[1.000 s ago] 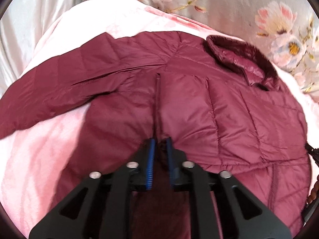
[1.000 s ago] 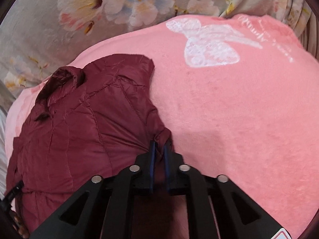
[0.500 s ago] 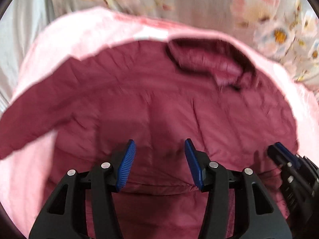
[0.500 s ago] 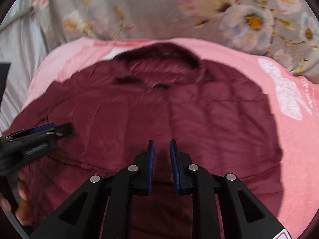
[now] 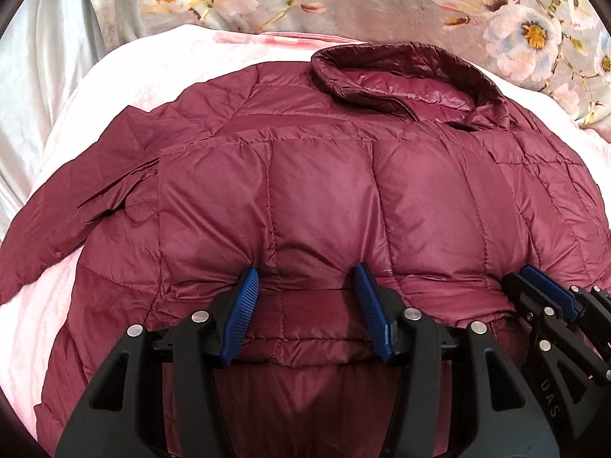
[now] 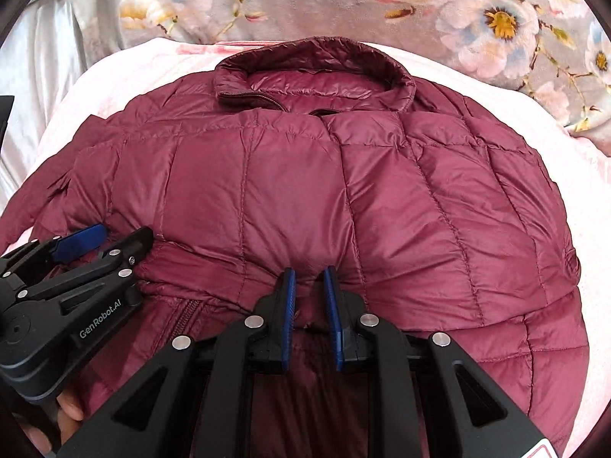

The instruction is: Fold large clothes

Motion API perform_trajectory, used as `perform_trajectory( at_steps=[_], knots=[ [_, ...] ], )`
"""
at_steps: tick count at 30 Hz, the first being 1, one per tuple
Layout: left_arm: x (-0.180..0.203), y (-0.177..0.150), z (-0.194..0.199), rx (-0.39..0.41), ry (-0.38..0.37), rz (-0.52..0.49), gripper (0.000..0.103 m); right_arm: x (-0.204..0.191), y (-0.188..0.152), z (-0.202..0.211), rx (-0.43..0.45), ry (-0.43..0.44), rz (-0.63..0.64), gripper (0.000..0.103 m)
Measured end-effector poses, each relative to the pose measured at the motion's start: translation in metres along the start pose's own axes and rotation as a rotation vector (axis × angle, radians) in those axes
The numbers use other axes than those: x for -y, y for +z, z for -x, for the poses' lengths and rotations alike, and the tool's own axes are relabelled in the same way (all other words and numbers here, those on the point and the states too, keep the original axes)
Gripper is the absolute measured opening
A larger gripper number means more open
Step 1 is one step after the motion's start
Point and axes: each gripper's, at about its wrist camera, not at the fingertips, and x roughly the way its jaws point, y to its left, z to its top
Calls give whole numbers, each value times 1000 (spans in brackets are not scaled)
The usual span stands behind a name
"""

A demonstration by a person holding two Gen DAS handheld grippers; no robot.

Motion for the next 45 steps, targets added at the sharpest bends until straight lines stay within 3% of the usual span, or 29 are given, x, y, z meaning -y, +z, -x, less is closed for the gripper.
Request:
perform_trajectory(
  at_steps=[3,6,10,12,16,22,25,28,30,31,33,35,36,41,45],
  knots=[
    [-10,0,5,12,-43,47,53,1,3,3,1,6,-23,18],
    [-35,-2,23,36,-51,132,60,-2,10,21,30,142,-125,18],
    [-80,-7,47,38,-67,218,65,-49,9,9,-14,138,4,18],
    [-105,-12,57,34,-64,249,68,-61,2,-2,-28,87,58,18],
    [-171,-29,68,36,12,332,76,-68,-2,-3,-4,50,92,18],
    [-310,-66,64,-17,129,622,79,-75,-4,-2,8,3,128,18],
    [-379,-93,66,-17,181,829,79,-74,-4,-2,9,-1,131,18],
    [-411,-107,69,27,186,948,79,-75,-4,-2,9,-1,131,18],
    [-415,-105,67,39,179,968,77,-76,-4,-2,10,-4,134,18],
    [-411,-101,66,39,198,958,71,-76,-4,-2,10,-5,135,18],
    [-403,-89,58,32,229,893,49,-75,-4,-2,10,-5,135,18],
    [-397,-80,48,8,216,863,14,-75,-4,-2,10,-4,133,18],
    [-402,-79,47,8,200,867,6,-75,-4,-2,10,-2,132,18],
    [-375,-36,70,100,190,775,2,-74,-4,-1,10,7,124,18],
    [-310,18,107,208,105,604,2,-73,-4,-1,11,14,117,18]
  ],
)
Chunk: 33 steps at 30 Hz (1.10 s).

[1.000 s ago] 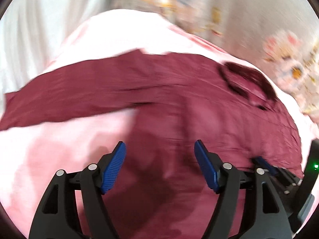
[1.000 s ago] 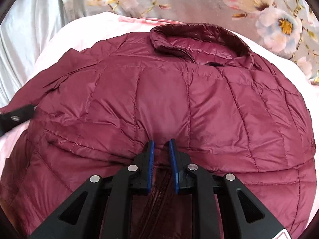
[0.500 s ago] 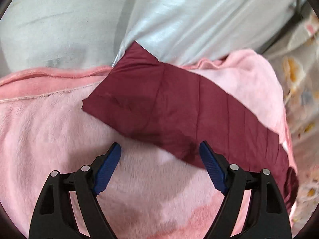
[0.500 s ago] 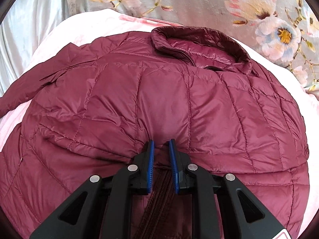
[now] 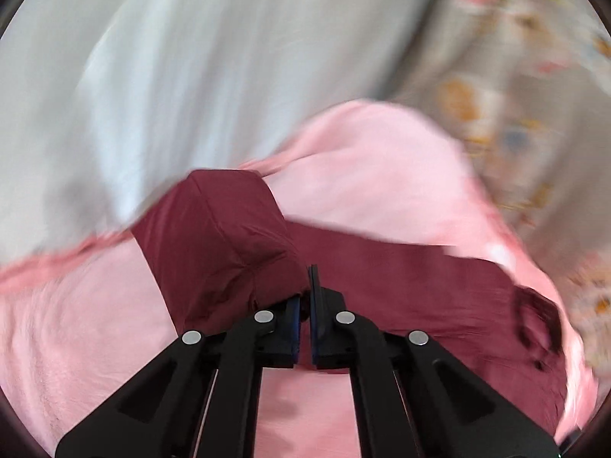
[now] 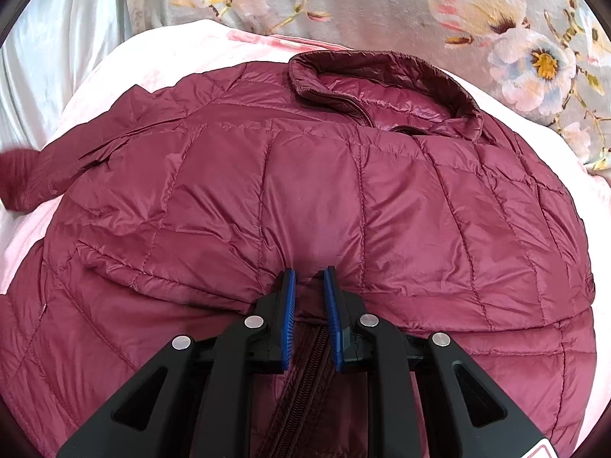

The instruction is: Fold large clothes

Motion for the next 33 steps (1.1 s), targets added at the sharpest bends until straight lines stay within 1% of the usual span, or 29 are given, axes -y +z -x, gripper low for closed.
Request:
perform_trajectory(
  at_steps=[1,4,5,7,8,10,13,14,15,16,17,18,19,20,21,22,23,24,26,27,29,30,31,33],
  knots=[
    [33,1,14,23,-51,-60,2,0,0,0,0,1,-1,18],
    [107,-7,43,57,-175,-185,2,1,0,2,7,3,-7,18],
    [142,-14,52,55,-238,-237,2,4,0,5,15,13,-18,19],
    [189,-29,65,34,-326,-309,2,12,-2,14,33,52,-61,19],
    [219,-43,71,10,-381,-352,2,21,-5,23,51,81,-99,19],
    [268,-71,74,-35,-449,-424,2,39,-12,39,69,115,-168,19],
    [317,-114,72,-101,-483,-487,3,77,-31,64,74,139,-278,19],
    [337,-136,63,-160,-498,-502,4,85,-37,69,75,133,-297,19],
    [343,-150,60,-197,-503,-503,5,96,-45,76,74,117,-319,19],
    [357,-169,48,-259,-518,-507,5,109,-56,83,72,97,-346,19],
    [364,-182,40,-297,-521,-510,8,117,-64,87,69,83,-361,20],
    [370,-196,32,-330,-512,-514,12,124,-72,91,64,68,-375,21],
    [375,-208,26,-353,-505,-522,26,131,-80,95,59,54,-389,26],
    [378,-220,23,-371,-503,-528,43,139,-88,98,53,46,-409,30],
    [377,-225,22,-367,-505,-526,49,146,-94,102,48,51,-429,32],
    [373,-226,26,-354,-509,-521,56,150,-97,105,49,60,-443,36],
    [366,-223,31,-336,-525,-513,64,154,-98,108,55,66,-453,42],
    [355,-217,37,-323,-540,-502,69,157,-97,110,63,66,-456,45],
    [331,-196,44,-294,-549,-448,72,163,-88,115,92,61,-460,53],
    [326,-187,42,-285,-559,-416,73,165,-83,115,102,65,-460,54],
    [294,-158,37,-277,-570,-317,78,168,-69,114,118,101,-463,57],
    [276,-145,32,-275,-578,-258,79,169,-61,111,122,126,-468,58],
    [257,-132,25,-282,-580,-196,79,169,-56,109,124,136,-471,60],
    [221,-112,6,-320,-577,-87,79,164,-42,105,133,140,-454,62]
  ],
)
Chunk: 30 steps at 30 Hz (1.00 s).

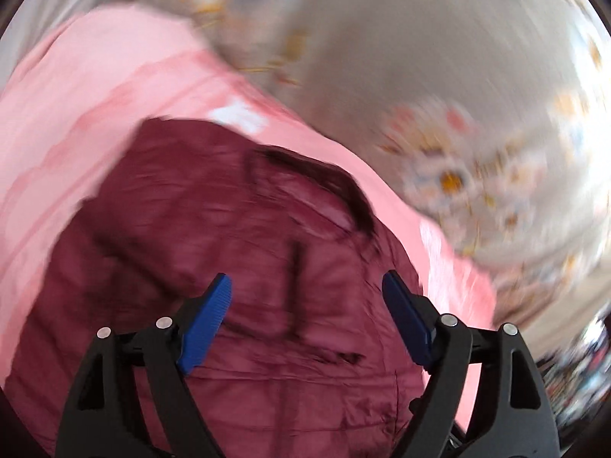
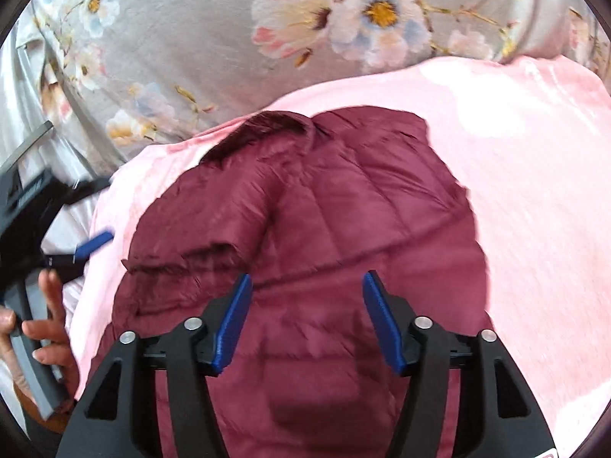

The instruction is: Fold large clothes

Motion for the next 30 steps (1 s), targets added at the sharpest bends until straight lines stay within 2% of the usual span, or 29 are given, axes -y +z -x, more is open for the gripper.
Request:
perform_trajectory(
  at_steps=[1,2,5,9,12,13,15,17,19,23,28,29,30],
  knots=[
    [-16,7,1,-1,11,38,79,-9,5,-7,3,-7,24,63],
    [-37,13,2,6,63,72,78,-15,5,-10,2,-11,43,63],
    [-79,25,-4,2,157,136,78,-51,8,-31,-18,-35,160,65],
    [-124,32,-20,-38,177,266,76,-96,7,-64,-26,-132,374,67],
    [-141,37,-34,-44,243,282,71,-103,10,-89,-45,-175,407,66],
    [-144,36,-38,-51,266,274,70,-98,17,-94,-42,-185,381,62],
    [-147,35,-45,-52,291,242,69,-78,33,-84,23,-212,278,62],
    [-147,33,-44,-39,312,206,69,-35,52,-60,95,-242,51,66],
    [-146,31,-46,-34,332,176,69,11,54,-40,108,-233,-146,68],
    [-141,31,-46,-34,344,176,69,35,45,-35,40,-209,-148,68],
    [-144,39,-41,-38,275,276,68,48,47,-54,-40,-88,-183,68],
    [-145,40,-40,-39,261,291,63,49,47,-59,-51,-87,-190,68],
    [-146,43,-39,-43,238,312,49,47,47,-66,-62,-90,-192,66]
  ],
)
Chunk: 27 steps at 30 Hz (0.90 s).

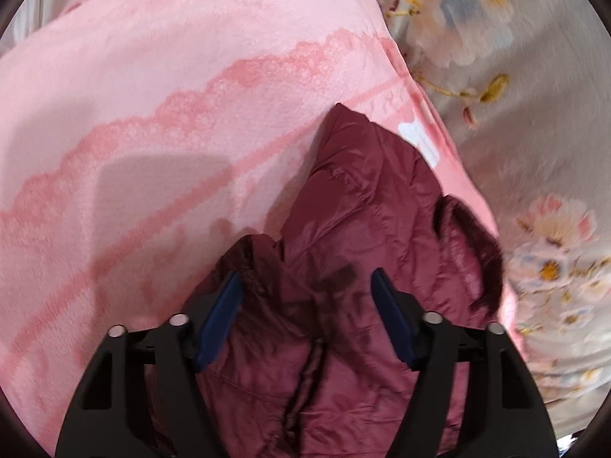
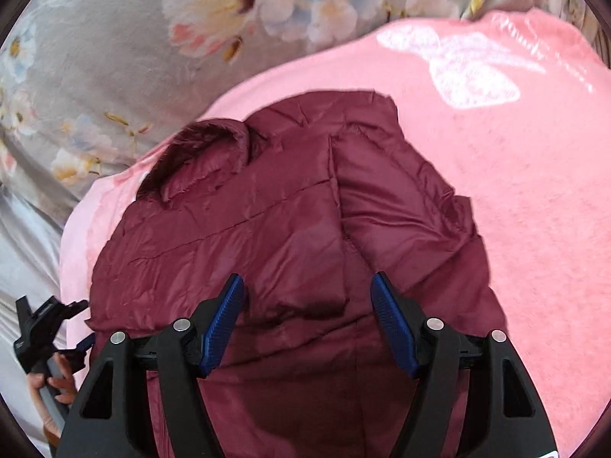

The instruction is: Fold large clothes

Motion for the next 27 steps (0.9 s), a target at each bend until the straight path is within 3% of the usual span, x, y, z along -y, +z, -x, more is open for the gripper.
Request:
perform_trajectory(
  at_steps=[1,2,3,4,8,10,15,21,27],
  knots=[
    [0,3,0,-14,-18,15,41,0,2,-6,-13,-2,6,54],
    [1,4,-1,-25,-26,20,24,-4,1,-9,-16,3,12,25],
    [2,7,-3,-35,-29,22,8,-7,2,-10,-20,8,21,12],
    [5,10,-3,-39,-31,13,6,-11,7,-7,-19,34,29,7],
    [15,15,26,44,-72,-50,1,-29,27,50,151,135,77,5],
    [15,8,42,92,-69,-98,1,-33,24,75,216,139,127,4],
    [-4,-14,5,29,61,-134,0,-27,-5,30,79,-42,221,4],
    [-14,-22,-4,33,87,-178,1,-3,-37,0,-7,-69,197,3],
    [6,-37,-8,112,235,-350,1,4,-37,-5,-24,-57,199,3]
  ],
)
